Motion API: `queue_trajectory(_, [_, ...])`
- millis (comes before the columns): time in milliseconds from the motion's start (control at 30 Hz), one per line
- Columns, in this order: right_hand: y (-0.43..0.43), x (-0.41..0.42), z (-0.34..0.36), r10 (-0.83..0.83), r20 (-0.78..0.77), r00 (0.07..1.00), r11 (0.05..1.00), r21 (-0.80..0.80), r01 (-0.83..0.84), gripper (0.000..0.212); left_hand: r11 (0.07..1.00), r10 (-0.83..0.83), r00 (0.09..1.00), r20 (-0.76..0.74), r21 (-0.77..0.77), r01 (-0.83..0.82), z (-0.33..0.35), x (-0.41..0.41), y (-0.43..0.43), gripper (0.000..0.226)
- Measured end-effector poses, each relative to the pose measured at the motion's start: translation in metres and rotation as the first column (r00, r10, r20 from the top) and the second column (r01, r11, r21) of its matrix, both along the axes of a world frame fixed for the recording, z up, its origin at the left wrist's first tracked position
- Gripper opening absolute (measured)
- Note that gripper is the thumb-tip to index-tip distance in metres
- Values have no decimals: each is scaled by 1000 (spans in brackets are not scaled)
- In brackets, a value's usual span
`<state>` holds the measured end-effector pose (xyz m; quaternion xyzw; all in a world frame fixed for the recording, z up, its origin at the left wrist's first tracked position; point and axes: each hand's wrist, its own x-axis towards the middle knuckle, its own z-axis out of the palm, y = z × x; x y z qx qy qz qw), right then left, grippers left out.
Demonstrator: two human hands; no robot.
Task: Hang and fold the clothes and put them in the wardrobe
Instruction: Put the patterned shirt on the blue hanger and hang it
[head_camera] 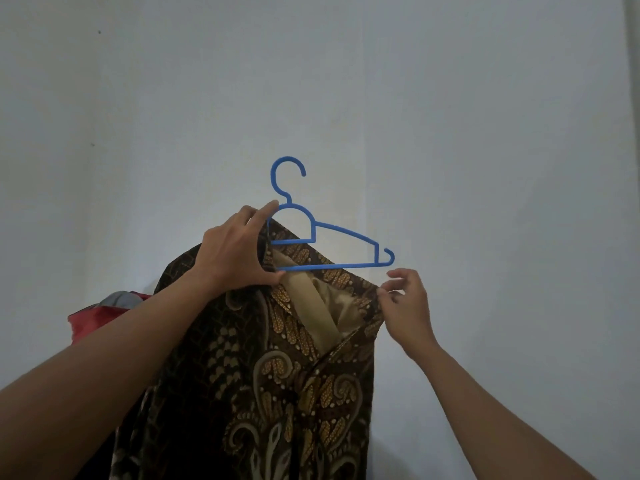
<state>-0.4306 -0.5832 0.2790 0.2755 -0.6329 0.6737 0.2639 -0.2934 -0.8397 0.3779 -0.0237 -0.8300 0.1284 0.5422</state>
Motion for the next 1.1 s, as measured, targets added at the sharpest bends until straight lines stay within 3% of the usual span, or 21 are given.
queue_trajectory(67, [6,-2,10,18,6,1000,999,-34,-17,38,1000,21,1000,24,19,-21,-3,2,-6,120])
queue_trajectory(200, [9,-6,24,-59,-48,997,991,119,64,50,998,55,996,68,27,-57,-10,5,-13,121])
queue_trajectory(333, [12,-7,33,-88,-66,994,968,229,101,43,998,33,995,89,44,-37,-15,6,-20,121])
queue_trajectory(533, [17,-3,39,-55,-67,996,964,257,70,32,998,16,993,119,66,-24,-18,3,-24,122])
queue_trajectory(900, [27,5,48,-41,-116,992,976,210,65,32,966,-113,986,120,246,81,-25,3,-32,119])
queue_trajectory(1100, [36,2,57,-115,-177,978,983,125,138,24,988,-48,978,201,153,17,-23,3,-30,117])
